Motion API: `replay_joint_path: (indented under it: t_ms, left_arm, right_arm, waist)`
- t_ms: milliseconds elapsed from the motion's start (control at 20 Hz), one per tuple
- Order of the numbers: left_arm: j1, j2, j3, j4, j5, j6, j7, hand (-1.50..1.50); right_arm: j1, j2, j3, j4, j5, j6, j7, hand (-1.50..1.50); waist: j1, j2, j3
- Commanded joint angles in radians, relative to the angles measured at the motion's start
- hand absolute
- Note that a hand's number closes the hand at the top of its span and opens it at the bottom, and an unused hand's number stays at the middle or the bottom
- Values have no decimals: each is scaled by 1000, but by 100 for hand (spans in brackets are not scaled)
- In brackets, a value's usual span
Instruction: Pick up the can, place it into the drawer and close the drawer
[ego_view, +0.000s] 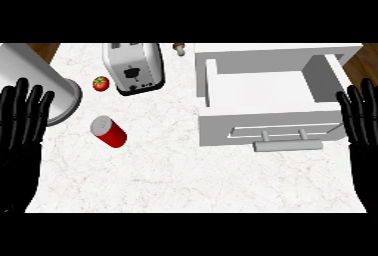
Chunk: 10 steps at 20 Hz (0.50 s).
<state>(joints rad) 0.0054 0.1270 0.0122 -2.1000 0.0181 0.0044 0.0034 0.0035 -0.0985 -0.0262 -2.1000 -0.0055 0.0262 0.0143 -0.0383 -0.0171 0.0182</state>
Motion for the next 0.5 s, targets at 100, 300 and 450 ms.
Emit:
replay_joint_path:
  t_ms: [100, 300, 450]
  left_arm:
    - [-32, 9, 68, 16, 3, 21, 19, -150]
    - [81, -79, 135, 108, -7, 161, 163, -150]
    - [30, -75, 150, 142, -38, 205, 246, -150]
  right_arm:
    - [0, 4, -18, -57, -42, 4, 38, -150]
    - [65, 45, -53, 67, -11, -72, 97, -150]
    - [54, 37, -32, 46, 2, -78, 186, -150]
  waist:
    - [36, 16, -18]
    - [54, 27, -19]
    - [35, 20, -19]
